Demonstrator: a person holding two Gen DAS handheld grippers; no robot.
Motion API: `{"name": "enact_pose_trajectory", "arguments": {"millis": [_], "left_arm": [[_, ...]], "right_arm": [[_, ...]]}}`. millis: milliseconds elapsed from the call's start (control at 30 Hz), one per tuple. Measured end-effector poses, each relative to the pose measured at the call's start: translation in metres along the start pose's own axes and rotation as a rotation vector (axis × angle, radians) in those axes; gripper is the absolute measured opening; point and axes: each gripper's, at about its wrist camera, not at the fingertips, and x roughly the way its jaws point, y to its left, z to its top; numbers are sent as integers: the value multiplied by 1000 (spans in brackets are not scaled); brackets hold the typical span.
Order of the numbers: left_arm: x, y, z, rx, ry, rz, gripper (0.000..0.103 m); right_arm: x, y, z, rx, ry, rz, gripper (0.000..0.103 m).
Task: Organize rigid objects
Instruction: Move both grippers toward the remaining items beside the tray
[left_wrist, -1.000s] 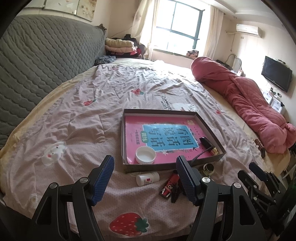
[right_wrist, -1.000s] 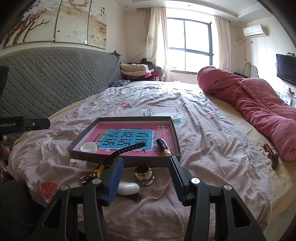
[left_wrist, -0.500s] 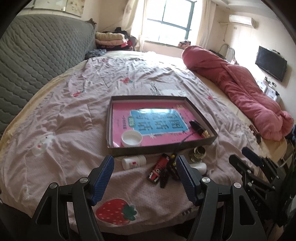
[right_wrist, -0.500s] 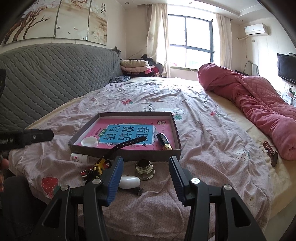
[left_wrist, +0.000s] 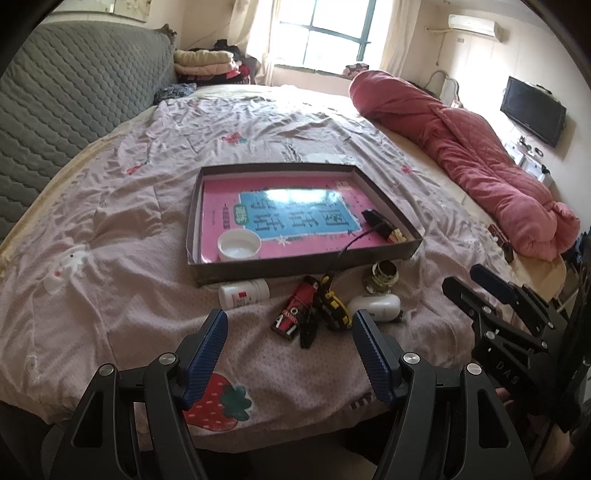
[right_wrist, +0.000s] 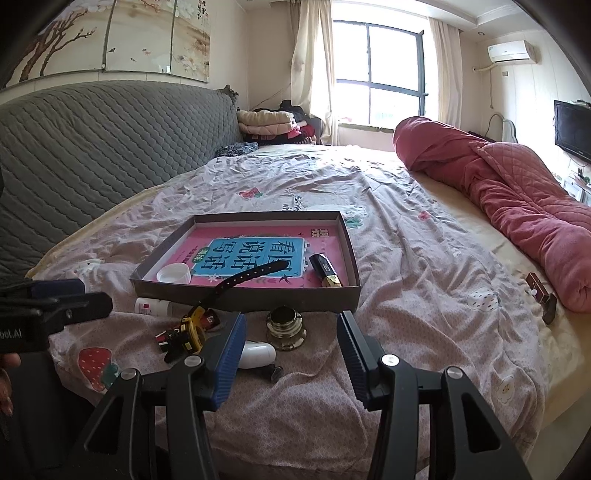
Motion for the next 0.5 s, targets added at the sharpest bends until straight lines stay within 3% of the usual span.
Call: {"name": "enact_pose_trajectory", "arguments": {"millis": [500], "left_arm": [[23,15,-5,-41,41,21,71]], "right_arm": [[16,-1,-5,4,52,14,51]]}}
